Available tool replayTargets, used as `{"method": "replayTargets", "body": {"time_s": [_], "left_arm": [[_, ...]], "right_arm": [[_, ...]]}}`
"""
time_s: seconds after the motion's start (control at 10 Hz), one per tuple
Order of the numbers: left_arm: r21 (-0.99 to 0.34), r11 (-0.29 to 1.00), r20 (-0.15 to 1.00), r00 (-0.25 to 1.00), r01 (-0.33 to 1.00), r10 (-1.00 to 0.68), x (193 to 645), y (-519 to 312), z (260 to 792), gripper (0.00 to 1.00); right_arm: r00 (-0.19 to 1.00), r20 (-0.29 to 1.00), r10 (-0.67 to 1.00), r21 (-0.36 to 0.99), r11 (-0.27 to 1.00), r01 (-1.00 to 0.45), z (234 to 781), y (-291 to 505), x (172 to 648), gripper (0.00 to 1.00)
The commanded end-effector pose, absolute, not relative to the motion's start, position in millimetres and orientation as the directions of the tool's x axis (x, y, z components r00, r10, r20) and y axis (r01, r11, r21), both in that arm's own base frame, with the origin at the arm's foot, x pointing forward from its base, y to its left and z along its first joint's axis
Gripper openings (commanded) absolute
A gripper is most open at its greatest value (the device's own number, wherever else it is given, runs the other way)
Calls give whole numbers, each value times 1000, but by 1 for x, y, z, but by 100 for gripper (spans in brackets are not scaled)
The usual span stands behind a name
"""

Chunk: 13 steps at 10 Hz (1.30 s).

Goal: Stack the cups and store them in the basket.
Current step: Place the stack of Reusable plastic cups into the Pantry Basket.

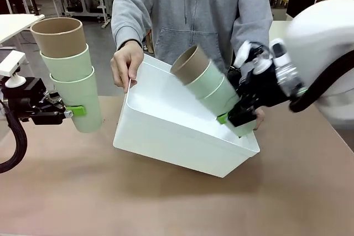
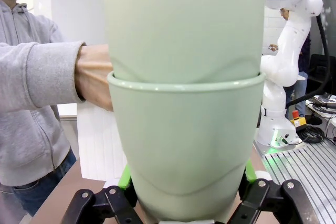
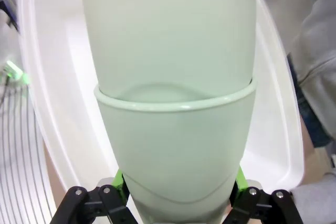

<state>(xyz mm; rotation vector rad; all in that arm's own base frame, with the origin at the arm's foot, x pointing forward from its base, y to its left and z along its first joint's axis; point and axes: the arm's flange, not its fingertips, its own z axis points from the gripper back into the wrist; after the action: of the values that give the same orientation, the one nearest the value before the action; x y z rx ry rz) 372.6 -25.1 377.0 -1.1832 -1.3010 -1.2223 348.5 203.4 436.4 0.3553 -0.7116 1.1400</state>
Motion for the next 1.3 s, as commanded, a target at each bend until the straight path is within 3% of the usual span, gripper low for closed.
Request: {"method": "replayTargets", "body": {"time_s": [0.0, 0.5, 1.2], "left_arm": [[88, 26, 995, -89, 996, 42, 372, -26, 381, 86], [88, 26, 995, -89, 996, 42, 372, -26, 381, 86], [88, 26, 995, -89, 996, 42, 372, -26, 381, 86]], "right_arm": [[297, 586, 754, -92, 426, -900, 430, 235, 374, 86], [301, 441, 846, -73, 368, -927, 401, 256, 369, 86], [248, 429, 869, -56, 299, -953, 369, 286, 376, 86]]}}
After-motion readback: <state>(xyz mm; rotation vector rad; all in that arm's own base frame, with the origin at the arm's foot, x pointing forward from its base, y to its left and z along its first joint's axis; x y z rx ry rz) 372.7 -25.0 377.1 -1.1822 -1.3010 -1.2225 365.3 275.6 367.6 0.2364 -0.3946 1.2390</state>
